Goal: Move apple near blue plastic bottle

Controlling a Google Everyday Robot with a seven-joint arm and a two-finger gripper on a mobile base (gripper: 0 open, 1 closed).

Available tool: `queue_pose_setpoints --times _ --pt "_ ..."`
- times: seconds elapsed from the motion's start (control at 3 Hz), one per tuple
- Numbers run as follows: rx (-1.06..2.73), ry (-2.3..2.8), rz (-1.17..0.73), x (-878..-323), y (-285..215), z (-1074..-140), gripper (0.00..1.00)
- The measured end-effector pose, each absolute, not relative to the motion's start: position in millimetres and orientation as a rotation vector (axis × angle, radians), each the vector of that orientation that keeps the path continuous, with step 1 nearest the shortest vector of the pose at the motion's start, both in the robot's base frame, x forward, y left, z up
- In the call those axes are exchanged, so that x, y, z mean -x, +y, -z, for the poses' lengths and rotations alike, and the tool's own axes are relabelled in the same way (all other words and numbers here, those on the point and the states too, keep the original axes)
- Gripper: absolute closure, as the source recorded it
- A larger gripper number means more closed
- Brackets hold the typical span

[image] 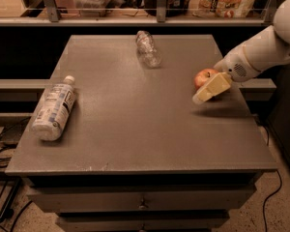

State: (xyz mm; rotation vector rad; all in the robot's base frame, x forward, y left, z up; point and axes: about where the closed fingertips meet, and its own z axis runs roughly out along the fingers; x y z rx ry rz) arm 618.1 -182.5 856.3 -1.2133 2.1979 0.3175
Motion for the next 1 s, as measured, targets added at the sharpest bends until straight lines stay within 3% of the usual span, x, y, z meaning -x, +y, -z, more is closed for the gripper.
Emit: queue_pose_setpoints --times 1.0 --pt "1.285 2.124 -0.313 -612.6 -143.0 -891.8 0.96"
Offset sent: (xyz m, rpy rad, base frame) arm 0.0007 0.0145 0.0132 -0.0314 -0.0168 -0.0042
